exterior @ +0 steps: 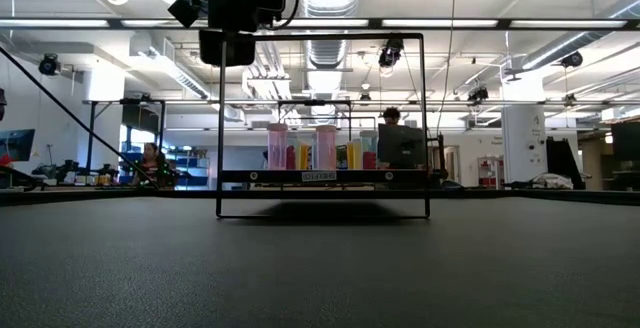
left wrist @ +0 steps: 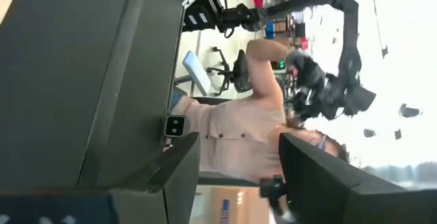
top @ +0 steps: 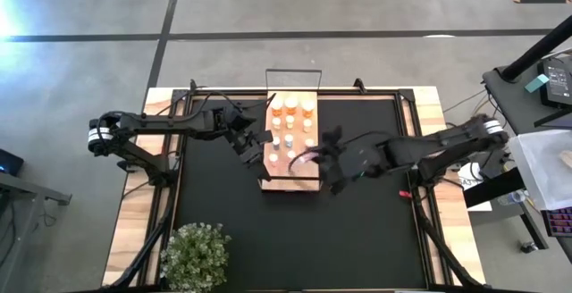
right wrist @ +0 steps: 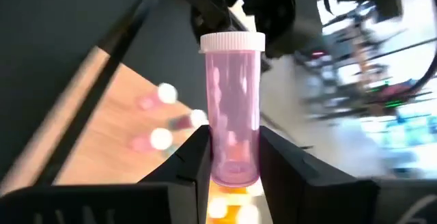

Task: Pick and place medicine bottles onto shelf by color
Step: Put the pink medicine bottle on the shelf aligned with the other pink medicine bottles

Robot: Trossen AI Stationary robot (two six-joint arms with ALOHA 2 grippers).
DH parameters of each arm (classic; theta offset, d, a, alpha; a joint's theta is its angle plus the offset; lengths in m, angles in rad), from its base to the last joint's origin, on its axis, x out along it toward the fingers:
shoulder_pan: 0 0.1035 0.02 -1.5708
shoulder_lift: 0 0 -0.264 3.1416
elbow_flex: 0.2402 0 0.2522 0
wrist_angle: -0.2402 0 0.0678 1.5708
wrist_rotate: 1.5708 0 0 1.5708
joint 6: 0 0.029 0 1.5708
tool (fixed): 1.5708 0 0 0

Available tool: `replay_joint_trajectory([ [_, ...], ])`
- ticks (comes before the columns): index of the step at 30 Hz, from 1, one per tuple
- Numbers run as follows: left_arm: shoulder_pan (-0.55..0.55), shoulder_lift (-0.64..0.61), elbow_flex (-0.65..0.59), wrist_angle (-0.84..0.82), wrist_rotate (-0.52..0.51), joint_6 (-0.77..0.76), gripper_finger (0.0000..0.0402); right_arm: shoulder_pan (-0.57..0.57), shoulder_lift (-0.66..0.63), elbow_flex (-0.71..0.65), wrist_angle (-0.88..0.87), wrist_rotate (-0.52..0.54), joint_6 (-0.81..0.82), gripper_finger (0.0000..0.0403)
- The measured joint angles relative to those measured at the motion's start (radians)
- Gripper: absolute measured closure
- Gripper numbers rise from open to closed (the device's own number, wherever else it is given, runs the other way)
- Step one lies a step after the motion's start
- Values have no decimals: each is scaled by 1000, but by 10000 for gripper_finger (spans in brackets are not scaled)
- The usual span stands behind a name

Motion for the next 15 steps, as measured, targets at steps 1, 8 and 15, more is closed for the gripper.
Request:
replay_joint_trajectory([
  [1, 0, 0, 0, 0, 0, 21, 218, -18, -31, -15, -14, -52, 45, 312],
  [8, 0, 0, 0, -1, 5, 179, 218, -110, -210, -247, 158, -160, 111, 312],
  [15, -1, 0, 0, -1, 6, 338, 218, -185, -357, -535, 452, -249, 121, 312],
])
